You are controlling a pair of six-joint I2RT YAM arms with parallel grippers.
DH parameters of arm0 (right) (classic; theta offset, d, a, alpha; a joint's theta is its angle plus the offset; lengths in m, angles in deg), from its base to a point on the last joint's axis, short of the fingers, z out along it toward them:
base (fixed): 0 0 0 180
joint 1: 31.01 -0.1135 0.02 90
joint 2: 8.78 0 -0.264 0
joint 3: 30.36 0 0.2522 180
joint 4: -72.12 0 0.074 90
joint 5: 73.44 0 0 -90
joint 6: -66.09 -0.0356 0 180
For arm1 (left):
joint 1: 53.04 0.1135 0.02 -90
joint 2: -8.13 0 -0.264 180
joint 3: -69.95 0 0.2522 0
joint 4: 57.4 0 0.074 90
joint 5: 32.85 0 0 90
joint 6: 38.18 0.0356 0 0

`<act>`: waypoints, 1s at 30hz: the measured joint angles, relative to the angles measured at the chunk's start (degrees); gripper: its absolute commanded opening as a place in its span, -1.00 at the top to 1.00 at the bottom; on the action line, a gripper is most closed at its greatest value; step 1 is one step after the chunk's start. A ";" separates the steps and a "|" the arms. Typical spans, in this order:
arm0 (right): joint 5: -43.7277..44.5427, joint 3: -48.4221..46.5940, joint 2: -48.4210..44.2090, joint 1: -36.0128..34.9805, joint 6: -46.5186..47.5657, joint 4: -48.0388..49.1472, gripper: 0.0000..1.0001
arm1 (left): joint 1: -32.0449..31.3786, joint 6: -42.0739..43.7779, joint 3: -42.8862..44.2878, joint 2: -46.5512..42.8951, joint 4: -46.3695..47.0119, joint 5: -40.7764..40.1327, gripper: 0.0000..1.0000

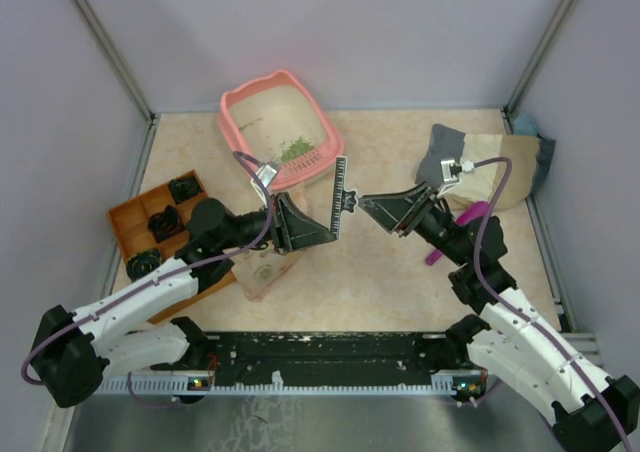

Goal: Fill the litter box with clean litter
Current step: Pick up the clamp at the center of the board.

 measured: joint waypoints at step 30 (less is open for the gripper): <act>-0.63 0.20 -1.55 -0.66 1.97 3.56 -0.14 | 0.00 -0.13 0.44 0.04 -2.05 1.18 1.00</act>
